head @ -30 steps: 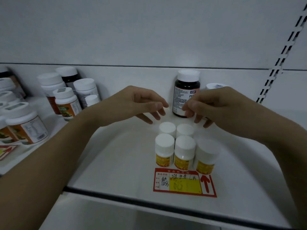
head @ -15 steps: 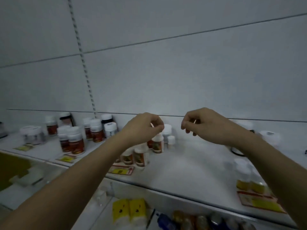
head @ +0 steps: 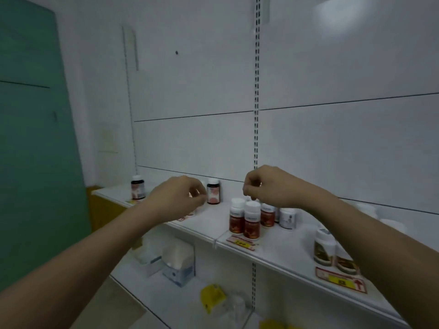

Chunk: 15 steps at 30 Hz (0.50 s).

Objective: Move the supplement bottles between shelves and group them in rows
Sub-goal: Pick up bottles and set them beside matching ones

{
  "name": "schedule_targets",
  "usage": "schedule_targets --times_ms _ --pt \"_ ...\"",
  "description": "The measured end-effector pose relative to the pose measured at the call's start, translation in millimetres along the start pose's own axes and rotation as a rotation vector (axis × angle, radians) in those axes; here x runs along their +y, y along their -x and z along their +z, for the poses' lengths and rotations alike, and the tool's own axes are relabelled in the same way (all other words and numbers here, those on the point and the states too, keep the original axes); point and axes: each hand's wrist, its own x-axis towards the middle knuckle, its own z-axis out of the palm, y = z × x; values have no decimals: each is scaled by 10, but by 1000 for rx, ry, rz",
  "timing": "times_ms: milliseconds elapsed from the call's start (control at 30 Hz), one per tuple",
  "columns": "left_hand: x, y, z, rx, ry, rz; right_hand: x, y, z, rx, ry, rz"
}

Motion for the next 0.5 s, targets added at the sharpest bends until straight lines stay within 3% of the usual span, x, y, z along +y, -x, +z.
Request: schedule_targets --times_ms 200,500 --pt "-747 -191 -133 -15 5 -98 -281 -699 386 -49 90 2" --pt "-1394 -1201 238 -39 77 -76 100 -1954 608 -76 281 57"
